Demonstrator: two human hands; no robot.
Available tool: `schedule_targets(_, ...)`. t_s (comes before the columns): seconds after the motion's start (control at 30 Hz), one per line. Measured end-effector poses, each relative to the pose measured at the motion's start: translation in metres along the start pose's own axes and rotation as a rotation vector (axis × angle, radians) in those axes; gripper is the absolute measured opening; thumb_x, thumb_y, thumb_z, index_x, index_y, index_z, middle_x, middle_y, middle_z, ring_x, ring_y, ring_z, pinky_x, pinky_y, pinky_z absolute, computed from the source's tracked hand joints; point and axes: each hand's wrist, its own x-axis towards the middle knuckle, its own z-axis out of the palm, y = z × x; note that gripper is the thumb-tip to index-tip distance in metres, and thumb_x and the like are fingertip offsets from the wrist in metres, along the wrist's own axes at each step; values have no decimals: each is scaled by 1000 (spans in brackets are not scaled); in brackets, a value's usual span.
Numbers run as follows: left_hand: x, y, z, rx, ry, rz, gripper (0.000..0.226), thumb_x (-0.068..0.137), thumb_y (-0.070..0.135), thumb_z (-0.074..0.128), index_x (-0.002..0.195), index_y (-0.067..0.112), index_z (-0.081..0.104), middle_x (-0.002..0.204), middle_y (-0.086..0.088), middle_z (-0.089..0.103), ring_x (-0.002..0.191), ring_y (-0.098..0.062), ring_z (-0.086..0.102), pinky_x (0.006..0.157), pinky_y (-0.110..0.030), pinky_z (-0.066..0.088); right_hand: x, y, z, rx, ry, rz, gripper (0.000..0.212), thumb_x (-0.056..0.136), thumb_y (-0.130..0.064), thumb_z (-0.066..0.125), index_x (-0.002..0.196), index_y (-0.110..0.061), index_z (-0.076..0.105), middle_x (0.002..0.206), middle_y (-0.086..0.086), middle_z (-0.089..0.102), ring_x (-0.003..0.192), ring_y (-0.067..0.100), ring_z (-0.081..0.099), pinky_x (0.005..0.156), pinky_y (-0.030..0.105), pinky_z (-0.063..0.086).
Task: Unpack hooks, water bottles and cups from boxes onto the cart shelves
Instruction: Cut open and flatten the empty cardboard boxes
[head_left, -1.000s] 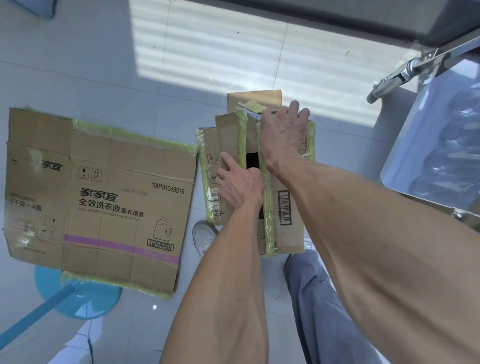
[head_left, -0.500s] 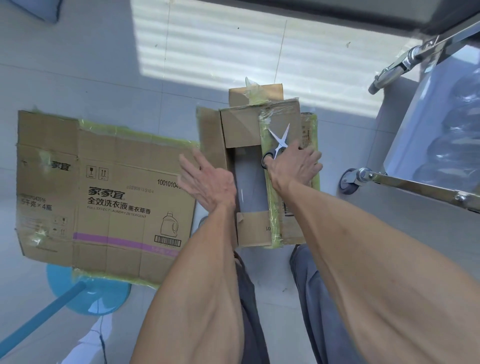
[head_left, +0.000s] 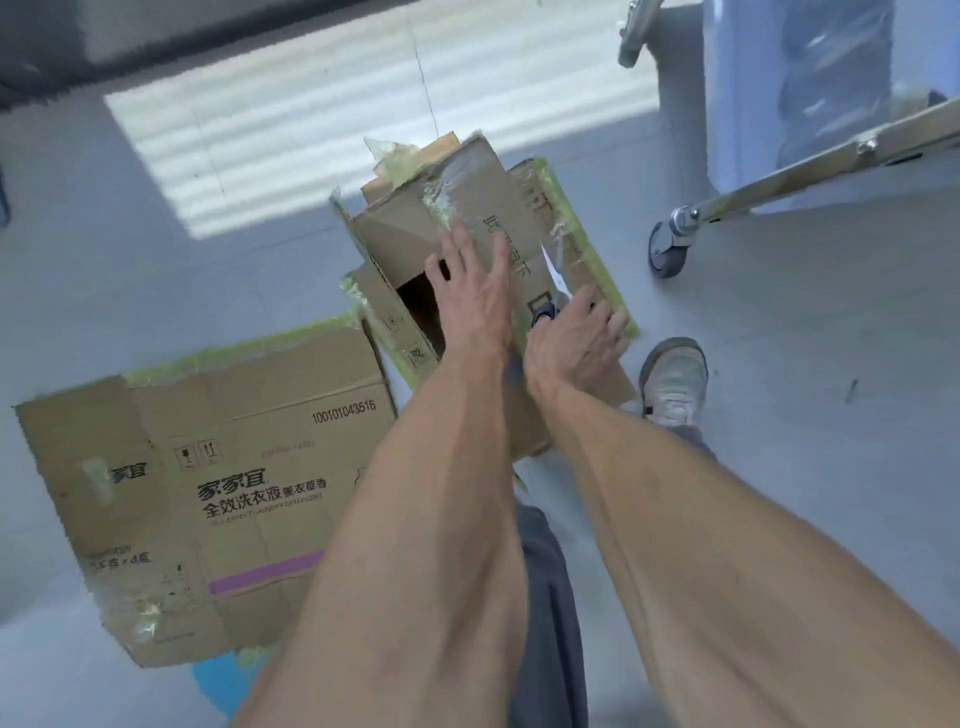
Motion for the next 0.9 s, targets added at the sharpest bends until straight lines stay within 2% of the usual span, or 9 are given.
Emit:
schedule_targets(0.1, -7, 22, 3, 43, -91, 6, 86, 84, 3, 63, 153, 18, 14, 158, -34, -5, 147, -49, 3, 115, -58, 18, -12, 15, 4, 114, -38, 67, 29, 97, -13, 48, 126, -11, 49, 124, 12, 56, 115, 30, 50, 90, 40, 41)
schedule_targets(0.23, -17, 21, 18, 113, -88, 98, 99, 80, -8, 59, 156, 23, 2, 157, -32, -18, 147, -49, -2, 116, -60, 19, -23, 42, 5, 195, -52, 190, 34, 92, -14, 60, 123, -13, 47, 117, 11, 58, 103, 30, 60, 71, 38, 42)
schedule_targets(0.33, -11, 22, 23, 156, -28, 191, 106, 74, -13, 56, 156, 24, 1, 158, -29, -19, 148, -48, -7, 113, -64, 22, -24, 66, 13, 223, -66, 235, 34, 93, -14, 56, 125, -13, 46, 118, 14, 57, 106, 32, 57, 74, 38, 43)
schedule_targets(0.43, -12, 35, 30, 230, -61, 260, 111, 75, -8, 63, 156, 21, -7, 159, -24, -20, 148, -46, -6, 111, -64, 25, -25, 93, 22, 177, -107, 172, 35, 96, -12, 48, 131, -12, 44, 119, 14, 55, 107, 30, 56, 78, 39, 43)
schedule_targets(0.5, -15, 36, 33, 252, -78, 246, 111, 78, -12, 60, 156, 24, -11, 160, -19, -24, 149, -44, -6, 106, -62, 37, -27, 110, 24, 139, -138, 127, 35, 97, -12, 46, 132, -12, 43, 120, 13, 55, 107, 30, 56, 82, 39, 43)
schedule_targets(0.6, -25, 29, 32, 236, -115, 249, 102, 80, -22, 41, 156, 25, -7, 161, -15, -23, 149, -43, -4, 85, -51, 55, -25, 124, 19, 139, -167, 147, 35, 99, -16, 48, 133, -11, 44, 121, 14, 55, 108, 31, 57, 85, 42, 44)
schedule_targets(0.73, -41, 30, 12, 232, -102, 198, 93, 83, -16, 43, 156, 22, 1, 162, -20, -15, 149, -45, -1, 77, -46, 57, -25, 123, 3, 139, -239, 122, 35, 100, -18, 46, 134, -10, 43, 122, 15, 56, 110, 33, 57, 90, 43, 43)
schedule_targets(0.9, -62, 26, -9, 182, -49, 26, 73, 89, -10, 41, 152, 15, 13, 161, -26, -4, 147, -48, 5, 83, -56, 53, -34, 117, -19, 158, -275, -3, 29, 99, -16, 47, 127, -9, 45, 117, 17, 60, 107, 35, 58, 86, 44, 48)
